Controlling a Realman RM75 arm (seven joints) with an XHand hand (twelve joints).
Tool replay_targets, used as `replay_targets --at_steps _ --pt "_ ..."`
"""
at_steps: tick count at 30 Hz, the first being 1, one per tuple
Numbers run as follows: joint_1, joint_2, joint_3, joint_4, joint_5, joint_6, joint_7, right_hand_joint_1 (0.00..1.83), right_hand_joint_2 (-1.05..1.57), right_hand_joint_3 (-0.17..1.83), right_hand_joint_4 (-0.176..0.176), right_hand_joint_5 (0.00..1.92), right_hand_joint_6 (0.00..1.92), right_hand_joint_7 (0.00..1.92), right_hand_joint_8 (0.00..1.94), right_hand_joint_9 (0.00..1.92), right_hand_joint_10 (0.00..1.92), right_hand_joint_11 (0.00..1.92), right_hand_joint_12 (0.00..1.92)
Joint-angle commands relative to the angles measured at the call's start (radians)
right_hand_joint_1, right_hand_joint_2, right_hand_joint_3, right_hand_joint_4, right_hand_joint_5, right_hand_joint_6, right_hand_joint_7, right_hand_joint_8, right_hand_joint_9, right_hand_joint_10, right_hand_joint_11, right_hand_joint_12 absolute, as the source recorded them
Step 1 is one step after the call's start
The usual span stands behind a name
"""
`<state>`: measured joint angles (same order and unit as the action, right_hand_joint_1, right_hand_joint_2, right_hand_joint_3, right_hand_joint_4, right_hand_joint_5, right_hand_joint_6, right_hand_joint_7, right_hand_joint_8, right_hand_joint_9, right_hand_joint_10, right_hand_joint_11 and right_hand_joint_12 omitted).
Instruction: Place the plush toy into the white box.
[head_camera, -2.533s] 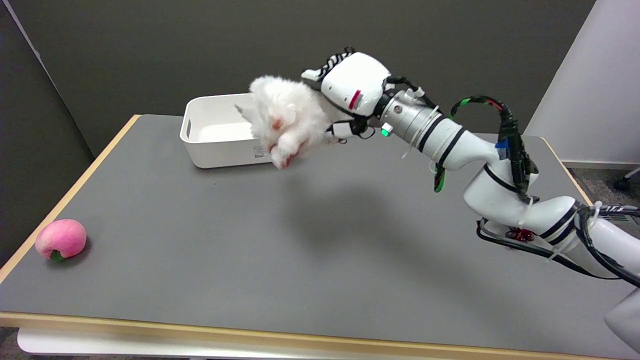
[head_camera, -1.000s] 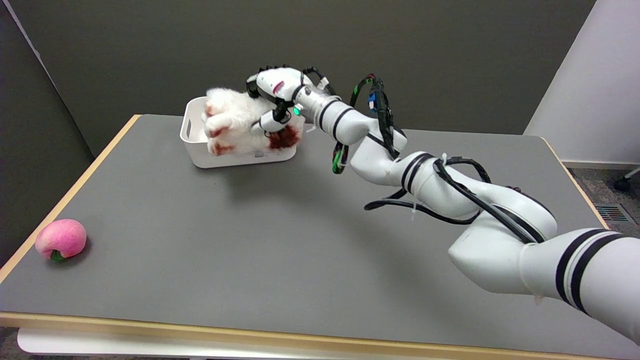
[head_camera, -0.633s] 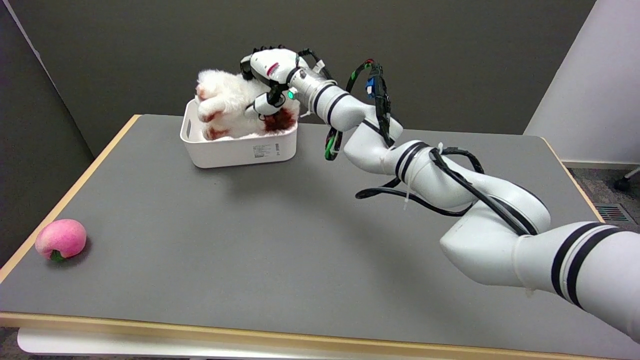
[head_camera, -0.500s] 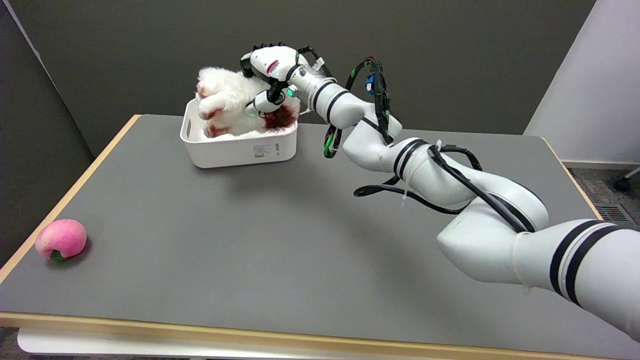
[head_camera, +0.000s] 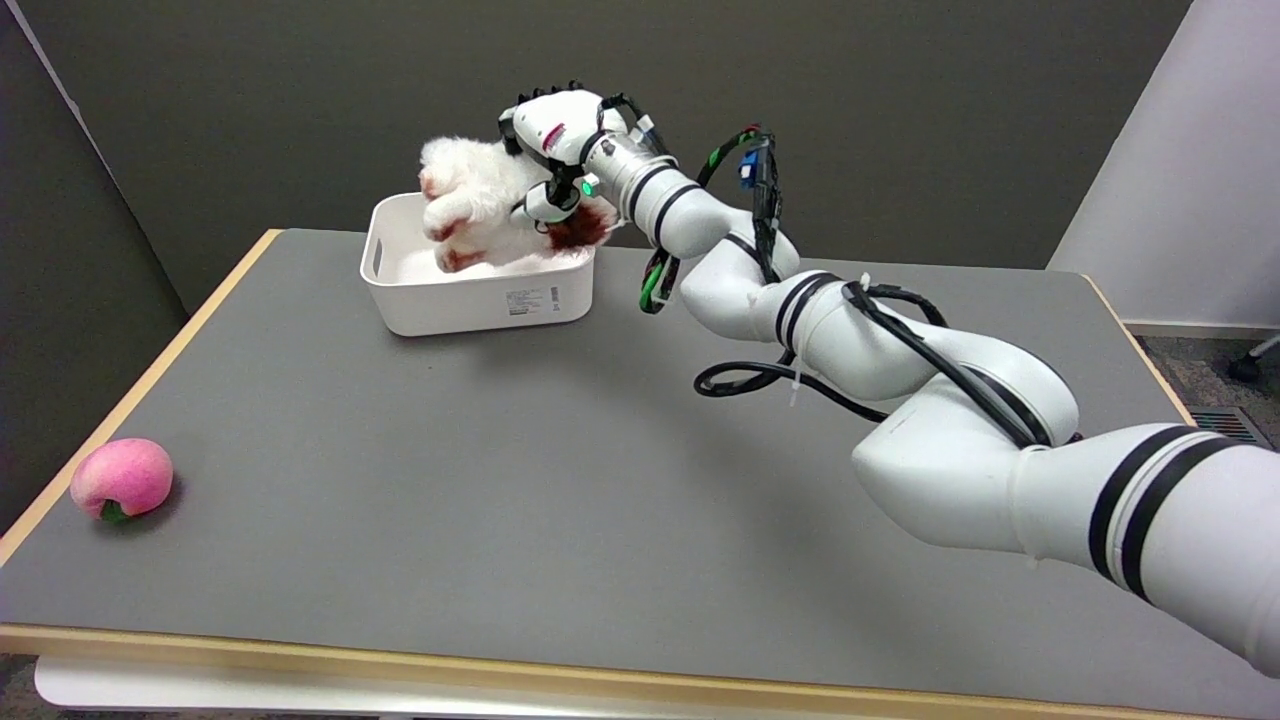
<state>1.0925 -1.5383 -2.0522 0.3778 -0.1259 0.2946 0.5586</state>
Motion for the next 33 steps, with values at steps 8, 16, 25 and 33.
replay_targets --at_steps 8,16,25,33 --pt "0.003 -0.007 -0.011 -0.066 0.383 0.078 -0.413 0.64 0.61 0.71 0.024 0.00 0.00 0.00 0.00 0.00 0.00 0.00 0.17" --pt "-0.028 0.010 -0.043 -0.009 0.385 0.080 -0.429 0.69 0.61 0.58 0.032 0.00 0.00 0.00 0.00 0.00 0.00 0.00 0.00" --pt "-0.209 0.158 0.025 0.388 0.703 0.061 -0.286 0.57 0.65 0.94 0.031 0.00 0.00 0.03 0.08 0.04 0.39 0.00 0.67" --pt "-0.415 0.381 0.097 0.715 1.352 0.154 -0.159 0.58 0.78 0.93 0.038 0.02 0.28 0.29 0.35 0.26 0.65 0.02 1.05"
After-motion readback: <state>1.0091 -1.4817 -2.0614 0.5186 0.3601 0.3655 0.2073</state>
